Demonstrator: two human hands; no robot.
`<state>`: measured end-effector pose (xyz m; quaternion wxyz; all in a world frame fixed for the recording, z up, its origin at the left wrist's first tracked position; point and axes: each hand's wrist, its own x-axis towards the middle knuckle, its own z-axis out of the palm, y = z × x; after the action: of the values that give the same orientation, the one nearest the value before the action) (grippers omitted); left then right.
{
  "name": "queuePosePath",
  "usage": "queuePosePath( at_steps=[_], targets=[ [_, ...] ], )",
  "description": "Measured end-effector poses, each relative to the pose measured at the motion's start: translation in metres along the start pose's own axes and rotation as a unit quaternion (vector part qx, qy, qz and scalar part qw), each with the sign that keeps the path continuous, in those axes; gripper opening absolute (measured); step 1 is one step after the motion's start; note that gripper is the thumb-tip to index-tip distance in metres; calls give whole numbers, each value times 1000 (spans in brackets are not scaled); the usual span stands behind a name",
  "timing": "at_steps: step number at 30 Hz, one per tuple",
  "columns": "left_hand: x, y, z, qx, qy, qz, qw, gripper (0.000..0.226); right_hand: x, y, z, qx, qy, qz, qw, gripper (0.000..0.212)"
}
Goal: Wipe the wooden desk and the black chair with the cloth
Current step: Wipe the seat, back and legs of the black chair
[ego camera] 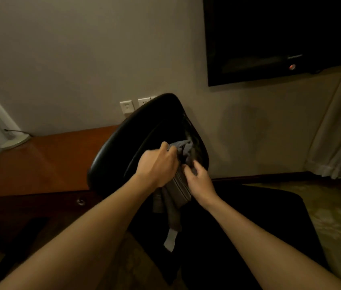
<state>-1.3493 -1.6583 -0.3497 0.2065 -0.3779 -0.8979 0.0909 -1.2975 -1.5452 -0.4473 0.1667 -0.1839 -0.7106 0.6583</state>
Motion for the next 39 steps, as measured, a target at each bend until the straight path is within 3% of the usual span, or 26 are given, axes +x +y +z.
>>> queuePosePath(
  at_steps=[6, 12, 17, 22, 30, 39],
  targets=[
    [-40, 20, -2, 23, 28, -58, 998, 38, -36, 10, -10, -8, 34, -99, 995, 55],
    [-60, 23, -22, 16, -13, -25, 999, 43, -66, 1, -3, -7, 43, -141, 989, 41],
    [-53, 5, -12, -52, 24, -47, 997, 36, -52, -4, 18, -52, 39, -114, 991, 22],
    [-31, -8, -9, -24, 56, 13, 998, 37, -39, 2, 40, -70, 35, -103, 992, 60],
    [35, -10, 11, 27, 57, -8, 998, 34, 44, 3, 39, -180, 67, -157, 969, 56],
    [131, -25, 27, 118, 79, 39, 989, 37, 142, -21, 19, -193, 88, -183, 960, 60]
  ],
)
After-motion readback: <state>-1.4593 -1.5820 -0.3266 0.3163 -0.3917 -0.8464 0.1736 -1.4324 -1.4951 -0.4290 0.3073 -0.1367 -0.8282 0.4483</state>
